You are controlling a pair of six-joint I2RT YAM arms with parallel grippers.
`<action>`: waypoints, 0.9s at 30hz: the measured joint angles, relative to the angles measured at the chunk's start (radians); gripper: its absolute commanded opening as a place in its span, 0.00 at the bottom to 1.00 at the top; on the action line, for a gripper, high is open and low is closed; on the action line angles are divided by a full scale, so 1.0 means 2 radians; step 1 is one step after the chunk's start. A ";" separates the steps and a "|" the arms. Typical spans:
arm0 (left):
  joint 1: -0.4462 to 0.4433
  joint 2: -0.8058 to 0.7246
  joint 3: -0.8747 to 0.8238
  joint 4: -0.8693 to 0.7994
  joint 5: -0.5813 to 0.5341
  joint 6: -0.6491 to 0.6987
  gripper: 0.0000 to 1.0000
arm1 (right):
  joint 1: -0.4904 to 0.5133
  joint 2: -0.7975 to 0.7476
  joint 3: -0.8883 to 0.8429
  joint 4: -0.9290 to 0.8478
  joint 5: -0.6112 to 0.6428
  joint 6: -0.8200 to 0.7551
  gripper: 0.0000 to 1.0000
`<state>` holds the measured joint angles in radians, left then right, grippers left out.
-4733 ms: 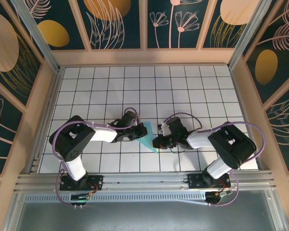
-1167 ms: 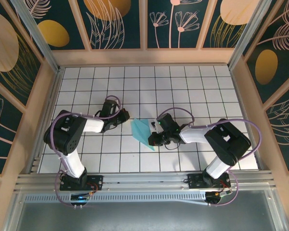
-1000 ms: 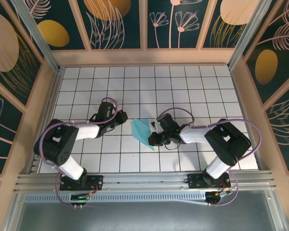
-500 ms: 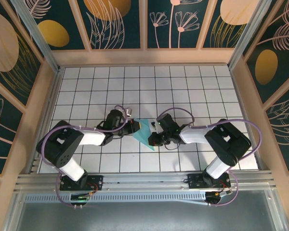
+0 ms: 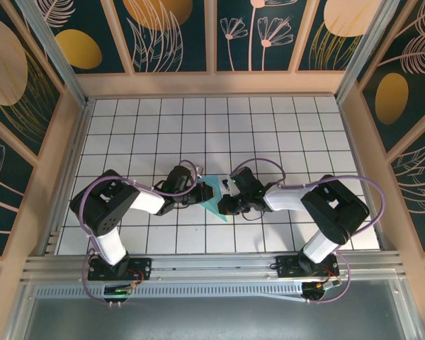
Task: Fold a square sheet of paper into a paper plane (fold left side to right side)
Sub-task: Fourth fold the wing at the center of the table.
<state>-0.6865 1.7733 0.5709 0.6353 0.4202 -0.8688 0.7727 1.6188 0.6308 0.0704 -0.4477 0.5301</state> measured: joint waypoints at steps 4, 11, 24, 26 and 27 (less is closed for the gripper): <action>0.000 0.006 0.000 -0.004 -0.005 0.000 0.00 | 0.001 0.001 0.008 -0.013 0.002 0.000 0.00; -0.001 0.006 0.001 -0.005 -0.010 0.000 0.00 | 0.001 -0.005 0.021 -0.044 0.016 0.000 0.00; -0.001 0.006 0.001 -0.005 -0.010 0.002 0.00 | -0.009 -0.029 0.014 -0.022 -0.021 0.014 0.00; -0.001 0.006 0.001 -0.005 -0.010 0.002 0.00 | -0.009 -0.019 0.019 -0.013 -0.025 0.015 0.00; -0.001 0.006 0.001 -0.005 -0.010 0.002 0.00 | -0.009 -0.013 0.021 -0.010 -0.026 0.015 0.00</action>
<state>-0.6876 1.7859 0.5735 0.6254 0.3996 -0.8650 0.7544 1.5925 0.6724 0.0505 -0.4988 0.5598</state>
